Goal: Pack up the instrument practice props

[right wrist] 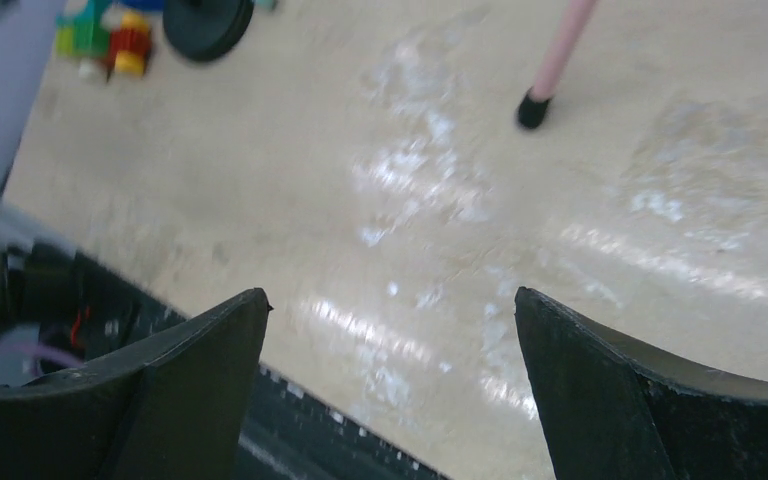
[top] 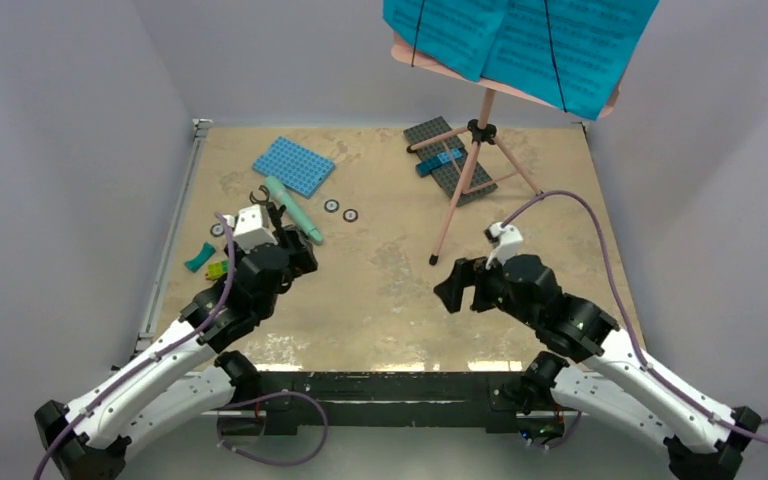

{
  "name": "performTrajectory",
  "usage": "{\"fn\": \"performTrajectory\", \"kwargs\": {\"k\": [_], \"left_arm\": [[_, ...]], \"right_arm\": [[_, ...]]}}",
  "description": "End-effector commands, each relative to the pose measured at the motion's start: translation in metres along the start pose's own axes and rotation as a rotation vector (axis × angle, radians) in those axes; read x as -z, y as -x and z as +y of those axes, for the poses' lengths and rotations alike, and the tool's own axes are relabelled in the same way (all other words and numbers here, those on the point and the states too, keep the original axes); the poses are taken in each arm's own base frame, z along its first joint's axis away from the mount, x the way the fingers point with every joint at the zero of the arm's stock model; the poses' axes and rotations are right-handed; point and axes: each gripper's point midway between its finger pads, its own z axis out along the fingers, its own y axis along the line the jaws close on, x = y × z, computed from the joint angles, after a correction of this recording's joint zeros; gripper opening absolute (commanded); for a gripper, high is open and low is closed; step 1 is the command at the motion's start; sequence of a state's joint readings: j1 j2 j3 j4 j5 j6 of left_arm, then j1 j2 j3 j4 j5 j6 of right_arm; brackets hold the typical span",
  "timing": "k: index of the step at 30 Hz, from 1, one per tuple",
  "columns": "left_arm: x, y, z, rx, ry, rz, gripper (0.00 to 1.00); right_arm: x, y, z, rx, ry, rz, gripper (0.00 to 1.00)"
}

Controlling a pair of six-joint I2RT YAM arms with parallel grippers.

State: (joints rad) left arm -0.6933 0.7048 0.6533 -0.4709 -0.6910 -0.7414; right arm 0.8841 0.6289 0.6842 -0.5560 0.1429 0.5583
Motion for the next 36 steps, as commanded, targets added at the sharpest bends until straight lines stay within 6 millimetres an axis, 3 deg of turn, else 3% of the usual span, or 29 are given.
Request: {"fn": "performTrajectory", "kwargs": {"k": [1, 5, 9, 13, 16, 20, 24, 30, 36], "left_arm": [[0.019, -0.013, -0.037, -0.092, -0.112, 0.082, 1.00], [0.033, -0.034, -0.078, -0.155, -0.238, 0.157, 1.00], [0.043, -0.053, -0.104, -0.116, -0.346, 0.225, 1.00], [0.046, -0.069, -0.106, -0.056, -0.392, 0.261, 1.00], [0.054, -0.072, -0.103, -0.030, -0.431, 0.279, 1.00], [0.066, -0.073, -0.105, -0.006, -0.508, 0.298, 1.00], [0.073, -0.079, -0.107, 0.012, -0.568, 0.309, 1.00], [0.073, -0.088, -0.105, -0.019, -0.580, 0.329, 0.99], [0.070, -0.092, -0.104, -0.027, -0.577, 0.332, 0.98]], "right_arm": [[0.002, 0.078, -0.019, -0.149, -0.077, -0.293, 0.99], [-0.015, 0.110, -0.040, -0.132, -0.193, -0.379, 0.99], [-0.044, 0.137, -0.063, -0.134, -0.263, -0.404, 0.99], [-0.075, 0.161, -0.084, -0.172, -0.287, -0.394, 0.93], [-0.103, 0.165, -0.099, -0.165, -0.305, -0.348, 0.85], [-0.127, 0.181, -0.093, -0.151, -0.248, -0.346, 0.73], [-0.149, 0.177, -0.100, -0.154, -0.268, -0.284, 0.63], [-0.163, 0.159, -0.113, -0.160, -0.312, -0.225, 0.44], [-0.166, 0.144, -0.121, -0.173, -0.338, -0.197, 0.40]]}}
